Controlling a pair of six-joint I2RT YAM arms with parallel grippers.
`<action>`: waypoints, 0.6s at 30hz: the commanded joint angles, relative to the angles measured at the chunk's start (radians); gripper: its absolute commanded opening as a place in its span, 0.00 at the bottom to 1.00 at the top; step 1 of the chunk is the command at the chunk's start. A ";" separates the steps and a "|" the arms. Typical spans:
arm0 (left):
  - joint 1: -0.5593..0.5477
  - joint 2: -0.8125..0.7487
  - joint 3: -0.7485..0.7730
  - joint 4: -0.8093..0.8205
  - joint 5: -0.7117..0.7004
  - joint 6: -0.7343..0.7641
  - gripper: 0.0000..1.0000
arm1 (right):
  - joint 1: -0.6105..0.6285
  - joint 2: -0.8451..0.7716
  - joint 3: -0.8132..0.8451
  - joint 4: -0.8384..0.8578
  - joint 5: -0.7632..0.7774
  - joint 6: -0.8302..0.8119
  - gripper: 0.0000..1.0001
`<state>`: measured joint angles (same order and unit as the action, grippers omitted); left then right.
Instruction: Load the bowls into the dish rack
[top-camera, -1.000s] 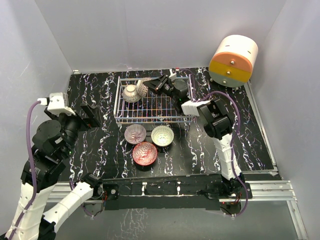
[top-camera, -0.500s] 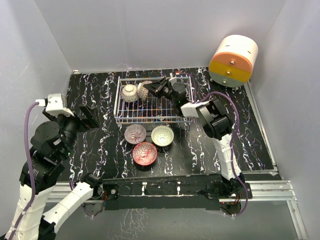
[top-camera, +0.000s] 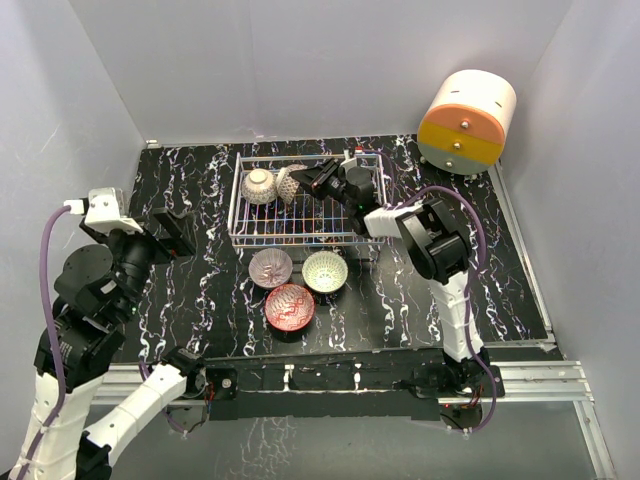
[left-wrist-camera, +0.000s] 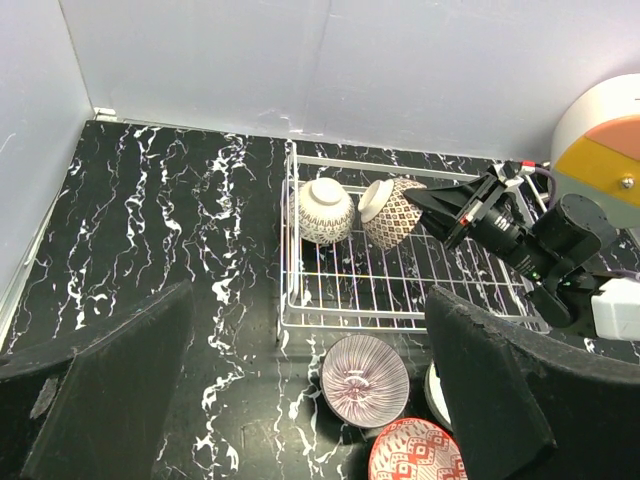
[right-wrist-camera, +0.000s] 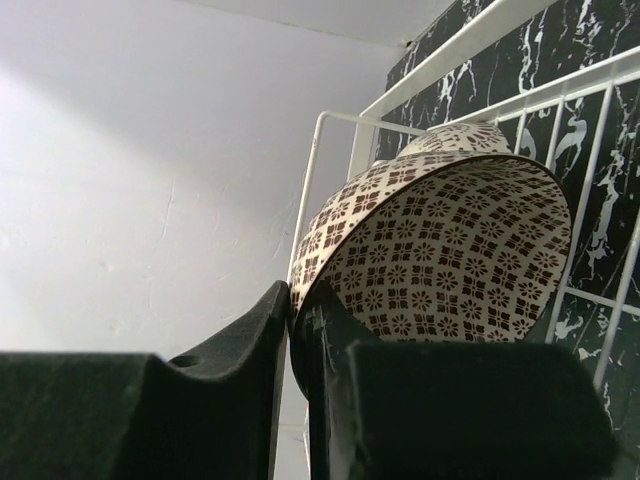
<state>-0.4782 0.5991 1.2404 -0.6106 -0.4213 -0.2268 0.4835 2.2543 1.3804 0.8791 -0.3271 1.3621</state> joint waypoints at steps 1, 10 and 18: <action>-0.003 -0.010 0.034 -0.007 -0.005 0.011 0.97 | -0.011 -0.092 -0.030 -0.029 0.057 -0.037 0.16; -0.003 -0.023 0.037 -0.019 -0.002 -0.001 0.97 | -0.020 -0.144 -0.096 -0.078 0.099 -0.048 0.26; -0.003 -0.032 0.032 -0.020 -0.004 -0.008 0.97 | -0.025 -0.202 -0.117 -0.198 0.153 -0.090 0.57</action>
<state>-0.4782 0.5781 1.2495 -0.6277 -0.4213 -0.2295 0.4679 2.1326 1.2598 0.7227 -0.2237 1.3186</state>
